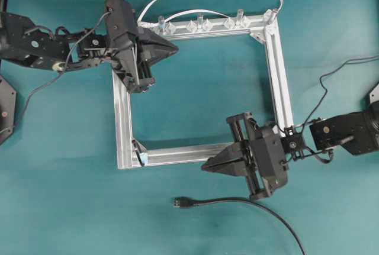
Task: Insert the wire through the string loop located on the left side.
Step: 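Open both grippers and move the right gripper toward the black USB cable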
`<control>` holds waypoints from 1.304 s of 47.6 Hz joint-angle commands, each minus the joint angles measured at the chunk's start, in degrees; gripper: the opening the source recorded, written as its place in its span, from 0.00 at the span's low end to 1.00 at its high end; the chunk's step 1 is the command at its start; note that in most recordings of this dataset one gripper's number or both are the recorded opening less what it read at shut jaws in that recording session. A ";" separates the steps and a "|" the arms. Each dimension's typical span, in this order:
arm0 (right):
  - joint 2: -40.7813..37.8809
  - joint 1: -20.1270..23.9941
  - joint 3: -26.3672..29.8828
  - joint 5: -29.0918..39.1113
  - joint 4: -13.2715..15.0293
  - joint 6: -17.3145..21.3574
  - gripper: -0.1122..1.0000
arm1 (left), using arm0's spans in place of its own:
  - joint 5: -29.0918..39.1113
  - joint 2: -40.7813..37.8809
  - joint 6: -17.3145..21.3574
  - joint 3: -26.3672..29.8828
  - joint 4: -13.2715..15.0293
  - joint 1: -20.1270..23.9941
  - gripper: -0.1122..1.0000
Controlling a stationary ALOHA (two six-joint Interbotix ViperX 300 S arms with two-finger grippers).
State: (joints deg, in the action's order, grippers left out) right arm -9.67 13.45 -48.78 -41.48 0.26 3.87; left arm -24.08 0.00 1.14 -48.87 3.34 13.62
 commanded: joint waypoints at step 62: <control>3.78 6.42 4.31 6.86 -16.70 -0.44 0.62 | 15.29 10.99 4.13 -2.29 -0.09 -3.08 0.90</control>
State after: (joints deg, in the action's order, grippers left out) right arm -7.56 18.54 -45.26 -34.89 -14.94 3.52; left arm -8.96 9.49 5.45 -51.86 3.34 10.63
